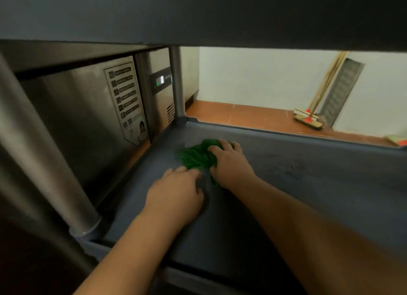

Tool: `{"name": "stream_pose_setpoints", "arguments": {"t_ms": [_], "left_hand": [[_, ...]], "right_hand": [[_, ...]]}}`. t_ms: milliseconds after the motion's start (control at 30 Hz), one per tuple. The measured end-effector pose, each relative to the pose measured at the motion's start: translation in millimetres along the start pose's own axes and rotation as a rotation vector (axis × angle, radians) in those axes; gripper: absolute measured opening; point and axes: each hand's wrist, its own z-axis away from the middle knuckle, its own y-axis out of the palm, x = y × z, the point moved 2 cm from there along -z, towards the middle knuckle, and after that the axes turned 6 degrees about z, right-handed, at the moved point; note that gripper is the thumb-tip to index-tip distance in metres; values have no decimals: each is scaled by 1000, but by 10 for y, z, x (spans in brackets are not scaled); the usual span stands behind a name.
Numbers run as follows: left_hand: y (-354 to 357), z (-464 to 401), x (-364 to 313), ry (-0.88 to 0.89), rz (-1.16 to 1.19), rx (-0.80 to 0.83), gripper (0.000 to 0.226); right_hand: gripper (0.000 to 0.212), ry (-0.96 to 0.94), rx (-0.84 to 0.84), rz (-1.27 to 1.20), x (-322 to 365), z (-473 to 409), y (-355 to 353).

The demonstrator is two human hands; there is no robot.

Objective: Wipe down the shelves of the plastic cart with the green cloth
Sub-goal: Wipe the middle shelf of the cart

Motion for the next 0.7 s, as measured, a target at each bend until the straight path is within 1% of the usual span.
{"name": "stream_pose_setpoints", "arguments": {"t_ms": [133, 300, 400, 467, 600, 700], "left_hand": [[152, -86, -398, 64, 46, -4, 38], [446, -112, -832, 189, 76, -14, 53], [577, -73, -981, 242, -11, 58, 61], [563, -70, -1054, 254, -85, 68, 63], [445, -100, -1499, 324, -92, 37, 57], [488, -126, -1937, 330, -39, -25, 45]], "right_hand": [[65, 38, 2, 34, -430, 202, -142], [65, 117, -28, 26, -1029, 490, -315], [66, 178, -37, 29, -1400, 673, -420], [65, 213, -54, 38, -1626, 789, -478], [65, 241, -48, 44, -1982, 967, -587], [65, 267, -35, 38, -2180, 1073, -650]]}}
